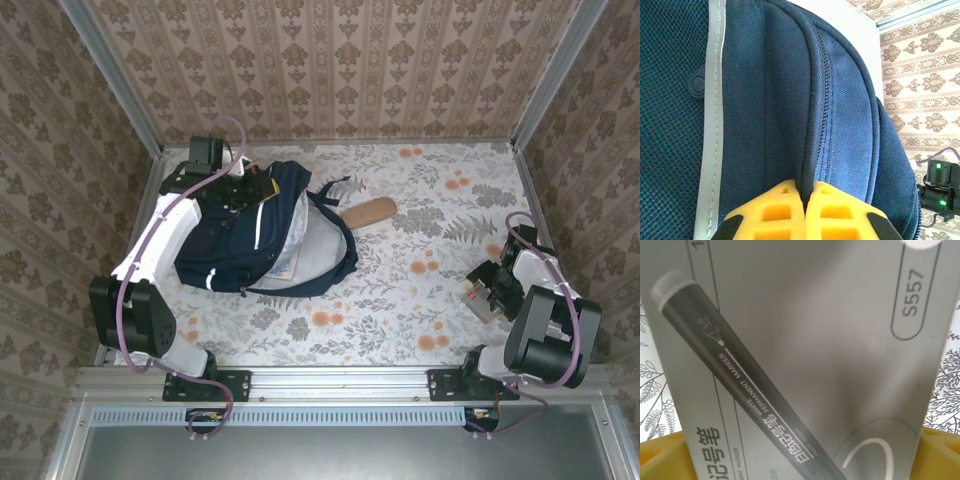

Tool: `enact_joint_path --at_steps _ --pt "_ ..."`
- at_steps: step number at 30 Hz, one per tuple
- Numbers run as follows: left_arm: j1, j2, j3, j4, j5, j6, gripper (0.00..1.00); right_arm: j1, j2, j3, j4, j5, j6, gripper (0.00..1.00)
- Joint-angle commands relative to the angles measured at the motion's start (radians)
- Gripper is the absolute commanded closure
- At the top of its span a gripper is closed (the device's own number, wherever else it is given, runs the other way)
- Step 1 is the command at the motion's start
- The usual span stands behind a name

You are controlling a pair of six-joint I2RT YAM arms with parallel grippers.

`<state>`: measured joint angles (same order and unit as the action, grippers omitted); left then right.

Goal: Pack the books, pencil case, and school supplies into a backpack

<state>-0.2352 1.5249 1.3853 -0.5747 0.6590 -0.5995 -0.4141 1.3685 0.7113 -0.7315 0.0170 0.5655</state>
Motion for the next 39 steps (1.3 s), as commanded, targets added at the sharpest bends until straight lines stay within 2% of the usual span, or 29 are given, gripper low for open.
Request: enact_joint_path --at_steps 1,5,11,14,20,24,29,33,39 --pt "-0.012 -0.039 0.038 0.094 0.07 -0.005 1.0 0.008 0.006 0.013 -0.001 0.012 -0.013 0.11" --pt "-0.012 -0.048 0.037 0.091 0.067 -0.005 1.0 0.032 -0.032 0.012 -0.011 0.018 -0.01 0.17" --pt "-0.012 -0.053 0.032 0.095 0.065 -0.012 1.0 0.147 -0.106 0.038 -0.073 0.038 0.035 0.17" --pt "-0.012 -0.054 0.032 0.096 0.062 -0.013 1.0 0.25 -0.133 0.059 -0.1 0.043 0.091 0.17" --pt "-0.012 -0.06 0.032 0.095 0.05 -0.018 1.0 0.531 -0.13 0.139 -0.114 0.072 0.26 0.17" --pt "-0.011 -0.071 0.022 0.098 0.033 -0.023 1.0 0.731 -0.049 0.247 -0.113 0.106 0.355 0.17" --pt "-0.004 -0.083 0.008 0.099 0.024 -0.037 1.0 0.912 0.105 0.418 -0.082 0.108 0.419 0.16" --pt "-0.001 -0.095 0.002 0.101 0.021 -0.04 1.0 1.007 0.232 0.565 -0.039 0.079 0.448 0.15" --pt "0.007 -0.102 -0.003 0.099 0.023 -0.04 1.0 1.093 0.437 0.793 0.009 0.021 0.478 0.15"
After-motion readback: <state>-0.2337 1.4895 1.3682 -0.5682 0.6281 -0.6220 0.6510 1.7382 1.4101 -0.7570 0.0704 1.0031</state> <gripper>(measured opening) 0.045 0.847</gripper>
